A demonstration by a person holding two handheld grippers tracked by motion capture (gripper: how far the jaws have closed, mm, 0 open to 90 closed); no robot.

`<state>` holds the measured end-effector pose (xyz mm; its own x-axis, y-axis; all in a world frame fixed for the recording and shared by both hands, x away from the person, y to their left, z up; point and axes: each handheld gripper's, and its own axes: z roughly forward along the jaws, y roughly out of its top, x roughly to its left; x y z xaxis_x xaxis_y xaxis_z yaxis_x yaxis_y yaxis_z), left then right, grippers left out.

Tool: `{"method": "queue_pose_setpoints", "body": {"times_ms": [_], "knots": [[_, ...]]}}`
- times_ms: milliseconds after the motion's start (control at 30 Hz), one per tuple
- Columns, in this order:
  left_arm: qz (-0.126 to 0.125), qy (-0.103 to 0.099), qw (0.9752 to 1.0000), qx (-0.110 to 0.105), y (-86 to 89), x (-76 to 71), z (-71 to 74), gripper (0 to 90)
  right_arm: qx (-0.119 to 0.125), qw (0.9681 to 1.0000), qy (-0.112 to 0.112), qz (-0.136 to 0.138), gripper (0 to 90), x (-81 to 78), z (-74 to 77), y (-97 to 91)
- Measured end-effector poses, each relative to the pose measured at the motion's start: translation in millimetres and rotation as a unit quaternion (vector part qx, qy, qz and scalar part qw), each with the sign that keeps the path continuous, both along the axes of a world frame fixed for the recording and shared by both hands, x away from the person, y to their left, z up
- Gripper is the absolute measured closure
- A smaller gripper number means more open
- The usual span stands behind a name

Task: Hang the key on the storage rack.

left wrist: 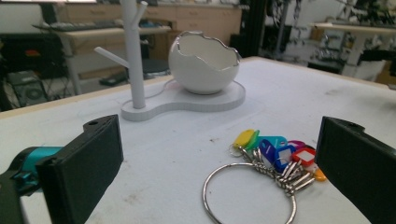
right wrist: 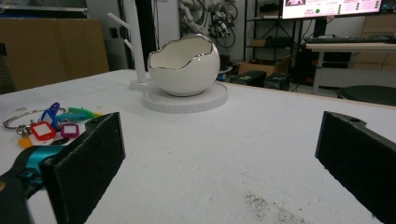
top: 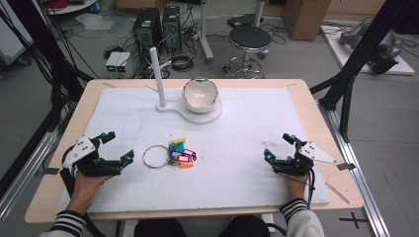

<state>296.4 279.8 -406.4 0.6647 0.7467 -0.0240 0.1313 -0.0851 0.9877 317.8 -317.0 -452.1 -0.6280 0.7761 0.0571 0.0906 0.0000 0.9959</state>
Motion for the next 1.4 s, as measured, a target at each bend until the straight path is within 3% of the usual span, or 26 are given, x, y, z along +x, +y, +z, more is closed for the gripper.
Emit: {"method": "queue_pose_setpoints", "body": {"times_ms": [167,233,267,300,467,667,800,833,867,900,1000,1067,1133,1167,1200,1233,1267,1333,1367,1400], "knots": [[-0.019,0.043,0.9974,0.054,-7.4,15.4,29.0,1.7,0.001,1.0000,0.000,0.000,0.9,-0.2,0.0,0.7],[-0.032,0.058,0.9961,0.058,-9.0,21.9,38.7,1.7,-0.002,1.0000,-0.002,-0.001,0.9,-0.1,0.1,0.8],[-0.043,0.076,0.9936,0.071,-11.6,27.7,47.1,1.7,-0.002,1.0000,-0.002,0.000,0.9,0.0,0.0,0.8],[-0.043,0.076,0.9936,0.071,-11.6,27.7,47.1,1.7,-0.002,1.0000,-0.002,0.000,0.9,0.0,0.0,0.8],[-0.054,0.110,0.9836,0.133,-18.9,43.3,65.5,1.7,-0.001,1.0000,0.001,0.000,0.9,-0.1,0.1,0.7],[-0.056,0.142,0.9736,0.170,-28.7,58.0,74.6,1.7,-0.002,1.0000,-0.002,0.000,0.9,0.0,0.0,0.9],[-0.060,0.162,0.9646,0.199,-37.9,65.7,73.6,1.7,-0.002,1.0000,-0.002,0.000,0.9,-0.1,0.0,1.0],[-0.062,0.169,0.9614,0.208,-42.6,69.2,72.5,1.7,-0.003,1.0000,-0.002,0.000,0.9,0.0,0.0,1.0],[-0.062,0.169,0.9614,0.208,-42.6,69.2,72.5,1.7,-0.003,1.0000,-0.002,0.000,0.9,0.0,0.0,1.0],[-0.062,0.175,0.9586,0.216,-45.2,71.1,72.4,1.7,-0.005,1.0000,-0.002,0.002,0.9,-0.3,0.0,1.1],[-0.062,0.190,0.9534,0.226,-50.6,75.9,72.2,1.7,-0.006,1.0000,-0.002,0.000,0.9,-0.4,0.1,1.3],[-0.063,0.202,0.9487,0.235,-53.8,79.2,72.2,1.7,-0.006,1.0000,-0.002,0.000,0.9,-0.4,0.1,1.4],[-0.059,0.222,0.9418,0.245,-58.5,83.6,71.0,1.7,-0.006,1.0000,-0.002,0.001,0.9,-0.5,0.1,1.5],[-0.059,0.222,0.9418,0.245,-58.5,83.6,71.0,1.7,-0.006,1.0000,-0.002,0.001,0.9,-0.5,0.1,1.5],[-0.059,0.227,0.9392,0.251,-59.8,85.4,70.4,1.7,-0.005,1.0000,-0.002,0.001,0.9,-0.5,0.1,1.7],[-0.056,0.238,0.9345,0.259,-62.0,88.7,68.7,1.7,-0.006,1.0000,-0.002,0.001,0.9,-0.6,0.2,1.6],[-0.056,0.238,0.9345,0.259,-62.0,88.7,68.7,1.8,-0.005,1.0000,-0.002,0.000,0.9,-0.6,0.1,1.7],[-0.057,0.246,0.9303,0.267,-63.9,92.0,66.0,1.7,-0.006,1.0000,-0.002,0.001,0.9,-0.5,0.1,1.7],[-0.056,0.254,0.9263,0.273,-66.0,94.8,62.9,1.9,-0.006,1.0000,-0.002,0.001,0.9,-0.5,0.1,1.7],[-0.056,0.254,0.9263,0.273,-66.0,94.8,62.9,3.1,-0.006,1.0000,-0.003,0.000,0.9,-0.4,0.1,1.6]]}}
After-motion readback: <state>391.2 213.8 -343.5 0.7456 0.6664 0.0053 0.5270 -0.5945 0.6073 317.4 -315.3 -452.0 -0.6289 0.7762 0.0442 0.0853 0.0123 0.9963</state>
